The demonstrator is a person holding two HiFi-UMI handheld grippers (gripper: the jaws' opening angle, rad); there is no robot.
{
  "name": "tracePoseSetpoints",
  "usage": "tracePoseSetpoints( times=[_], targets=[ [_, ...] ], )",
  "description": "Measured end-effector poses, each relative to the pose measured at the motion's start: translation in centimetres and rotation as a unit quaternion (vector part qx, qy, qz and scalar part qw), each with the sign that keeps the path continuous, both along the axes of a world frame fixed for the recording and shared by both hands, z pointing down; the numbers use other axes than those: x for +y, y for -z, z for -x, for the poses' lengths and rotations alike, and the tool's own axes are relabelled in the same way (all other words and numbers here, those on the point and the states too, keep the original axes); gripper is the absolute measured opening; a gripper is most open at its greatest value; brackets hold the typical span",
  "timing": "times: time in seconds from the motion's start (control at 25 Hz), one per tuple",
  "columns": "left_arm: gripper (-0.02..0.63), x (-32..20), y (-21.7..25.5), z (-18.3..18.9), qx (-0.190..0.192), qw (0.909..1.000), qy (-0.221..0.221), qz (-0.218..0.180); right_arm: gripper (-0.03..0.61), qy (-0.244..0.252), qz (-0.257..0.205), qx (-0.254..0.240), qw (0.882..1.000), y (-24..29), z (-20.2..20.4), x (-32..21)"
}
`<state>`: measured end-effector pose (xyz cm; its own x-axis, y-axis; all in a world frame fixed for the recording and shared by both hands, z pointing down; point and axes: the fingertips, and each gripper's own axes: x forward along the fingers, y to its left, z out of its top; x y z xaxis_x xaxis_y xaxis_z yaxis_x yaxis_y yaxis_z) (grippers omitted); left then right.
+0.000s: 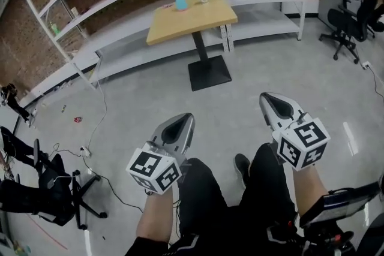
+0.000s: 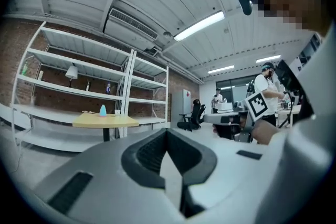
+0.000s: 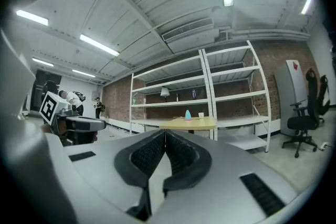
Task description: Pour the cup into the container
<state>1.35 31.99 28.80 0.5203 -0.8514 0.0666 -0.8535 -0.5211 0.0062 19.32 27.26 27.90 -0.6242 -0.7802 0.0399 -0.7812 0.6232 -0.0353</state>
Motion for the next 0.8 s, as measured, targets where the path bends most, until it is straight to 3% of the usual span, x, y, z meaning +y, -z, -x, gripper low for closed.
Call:
tracePoseSetpoints(
  times=[0.28,0.52,0.8],
  targets=[
    [-0.002,-13.7,-0.1,2.8,0.009,0.9999,0.005,-0.002,0.002,0.009,-0.020,-0.004,1.000,1.7,3.1,-13.6],
    [-0.002,-26.4,0.5,7.5,0.022,0.9992,0.032,-0.005,0.002,0.035,-0.019,0.015,0.999,2.0,8.1,-25.7],
    [-0.002,-42.4,1.2,9.0,0.009,0.9998,0.020,-0.003,0.002,0.035,-0.021,-0.003,0.999,2.7,10.2,-41.9]
  ],
)
